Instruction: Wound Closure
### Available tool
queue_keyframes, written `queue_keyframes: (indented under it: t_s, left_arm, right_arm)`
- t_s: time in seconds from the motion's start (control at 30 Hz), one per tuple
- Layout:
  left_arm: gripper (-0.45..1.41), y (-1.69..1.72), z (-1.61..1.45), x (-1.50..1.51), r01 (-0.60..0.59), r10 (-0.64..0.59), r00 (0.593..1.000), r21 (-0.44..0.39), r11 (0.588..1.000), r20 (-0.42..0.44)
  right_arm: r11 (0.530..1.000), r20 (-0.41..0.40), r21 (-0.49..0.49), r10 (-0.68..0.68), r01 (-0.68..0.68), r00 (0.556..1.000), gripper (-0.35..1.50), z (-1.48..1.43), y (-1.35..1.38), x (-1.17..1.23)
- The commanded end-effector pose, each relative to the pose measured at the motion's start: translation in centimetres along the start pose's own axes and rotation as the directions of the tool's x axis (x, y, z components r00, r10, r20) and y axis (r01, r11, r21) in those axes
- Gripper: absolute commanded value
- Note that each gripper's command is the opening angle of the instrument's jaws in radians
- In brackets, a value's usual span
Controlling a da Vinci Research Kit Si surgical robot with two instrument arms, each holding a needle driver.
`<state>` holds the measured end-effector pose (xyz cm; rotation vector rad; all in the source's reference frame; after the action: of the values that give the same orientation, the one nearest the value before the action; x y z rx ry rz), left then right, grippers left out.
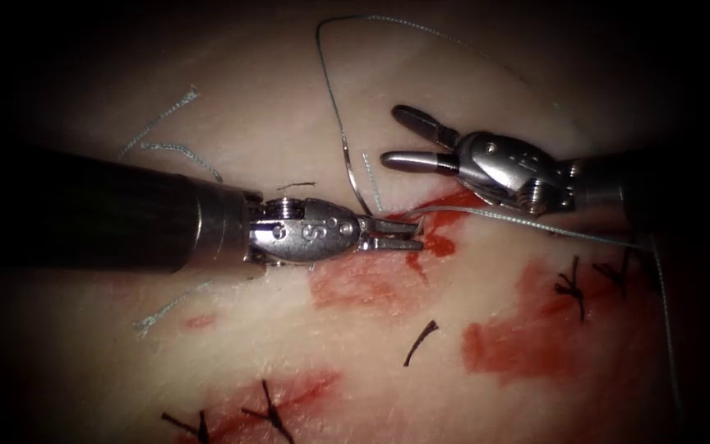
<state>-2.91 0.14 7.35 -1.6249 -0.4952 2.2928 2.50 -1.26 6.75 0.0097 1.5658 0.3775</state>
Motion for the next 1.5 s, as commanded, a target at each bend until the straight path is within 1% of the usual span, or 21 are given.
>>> queue_keyframes:
  t_s: [0.03,0.1,0.17,0.23,0.37,0.4,0.43,0.47,0.5,0.53,0.57,0.6,0.63,0.7,0.8,0.93,1.07,1.13,1.17,1.33,1.5]
  left_arm:
    - [-0.45,0.02,0.07,0.02,0.068,-0.069,0.997,-0.012,0.998,-0.029]
    - [-0.45,0.07,0.06,0.16,0.236,-0.238,0.966,-0.038,0.971,-0.104]
    - [-0.45,0.08,0.06,0.26,0.325,-0.332,0.928,-0.068,0.943,-0.168]
    - [-0.45,0.07,0.02,0.45,0.433,-0.458,0.841,-0.148,0.889,-0.288]
    - [-0.45,0.05,-0.05,0.66,0.509,-0.572,0.725,-0.261,0.820,-0.384]
    - [-0.45,0.04,-0.10,0.73,0.537,-0.616,0.674,-0.301,0.788,-0.409]
    - [-0.45,0.02,-0.21,0.89,0.570,-0.675,0.582,-0.363,0.737,-0.455]
    - [-0.45,0.00,-0.27,0.97,0.572,-0.690,0.548,-0.389,0.722,-0.473]
    - [-0.45,-0.04,-0.43,1.16,0.579,-0.724,0.470,-0.442,0.685,-0.505]
    - [-0.45,-0.08,-0.55,1.28,0.571,-0.731,0.434,-0.467,0.675,-0.526]
    - [-0.45,-0.11,-0.63,1.36,0.564,-0.736,0.408,-0.485,0.668,-0.540]
    - [-0.45,-0.13,-0.71,1.43,0.563,-0.748,0.377,-0.506,0.654,-0.547]
    - [-0.45,-0.16,-0.80,1.51,0.558,-0.750,0.353,-0.517,0.649,-0.559]
    - [-0.45,-0.20,-0.91,1.58,0.558,-0.752,0.332,-0.524,0.644,-0.570]
    - [-0.45,-0.24,-1.02,1.61,0.557,-0.749,0.310,-0.527,0.642,-0.585]
    - [-0.45,-0.29,-1.07,1.60,0.559,-0.742,0.303,-0.519,0.647,-0.599]
    - [-0.45,-0.34,-1.15,1.62,0.561,-0.742,0.294,-0.521,0.644,-0.602]
    - [-0.45,-0.38,-1.22,1.64,0.552,-0.731,0.301,-0.513,0.658,-0.613]
    - [-0.45,-0.44,-1.32,1.66,0.537,-0.705,0.319,-0.492,0.685,-0.634]
    - [-0.45,-0.61,-1.62,1.61,0.502,-0.636,0.374,-0.429,0.751,-0.675]
    - [-0.45,-0.83,-1.97,1.51,0.489,-0.569,0.408,-0.355,0.797,-0.714]
  right_arm:
    - [0.999,0.007,-0.012,-0.041,0.041,0.999,1.20,0.10,0.08,0.09]
    - [0.993,0.021,-0.052,-0.106,0.107,0.994,1.28,0.08,0.13,0.18]
    - [0.987,0.031,-0.072,-0.145,0.147,0.989,1.35,0.09,0.17,0.20]
    - [0.983,0.038,-0.087,-0.161,0.164,0.986,1.35,0.11,0.19,0.22]
    - [0.984,0.032,-0.069,-0.161,0.163,0.986,1.30,0.13,0.17,0.24]
    - [0.984,0.032,-0.069,-0.161,0.163,0.986,1.25,0.14,0.16,0.25]
    - [0.985,0.027,-0.047,-0.162,0.163,0.986,1.05,0.15,0.12,0.26]
    - [0.989,0.019,-0.027,-0.145,0.145,0.989,0.93,0.15,0.11,0.27]
    - [0.995,0.000,0.028,-0.098,0.098,0.995,0.78,0.18,0.07,0.28]
    - [0.996,-0.009,0.058,-0.073,0.074,0.997,0.68,0.19,0.05,0.29]
    - [0.995,-0.016,0.097,-0.031,0.032,0.999,0.41,0.20,0.03,0.29]
    - [0.984,-0.023,0.173,0.037,-0.032,0.999,-0.16,0.23,0.00,0.30]
    - [0.966,-0.024,0.247,0.087,-0.078,0.996,-0.35,0.24,-0.02,0.30]
    - [0.904,-0.033,0.417,0.119,-0.094,0.992,-0.35,0.29,-0.06,0.30]
    - [0.820,-0.038,0.566,0.127,-0.083,0.991,-0.35,0.40,-0.18,0.26]
    - [0.760,0.005,0.644,0.113,-0.089,0.994,-0.35,0.50,-0.40,0.19]
    - [0.664,0.046,0.736,0.146,-0.132,0.988,-0.35,0.50,-0.60,0.15]
    - [0.614,0.077,0.771,0.170,-0.167,0.982,-0.35,0.46,-0.69,0.13]
    - [0.595,0.110,0.778,0.186,-0.201,0.976,-0.35,0.39,-0.75,0.13]
    - [0.544,0.235,0.772,0.239,-0.331,0.942,-0.35,0.06,-0.87,0.19]
    - [0.531,0.310,0.759,0.213,-0.376,0.927,-0.35,-0.27,-1.01,0.25]
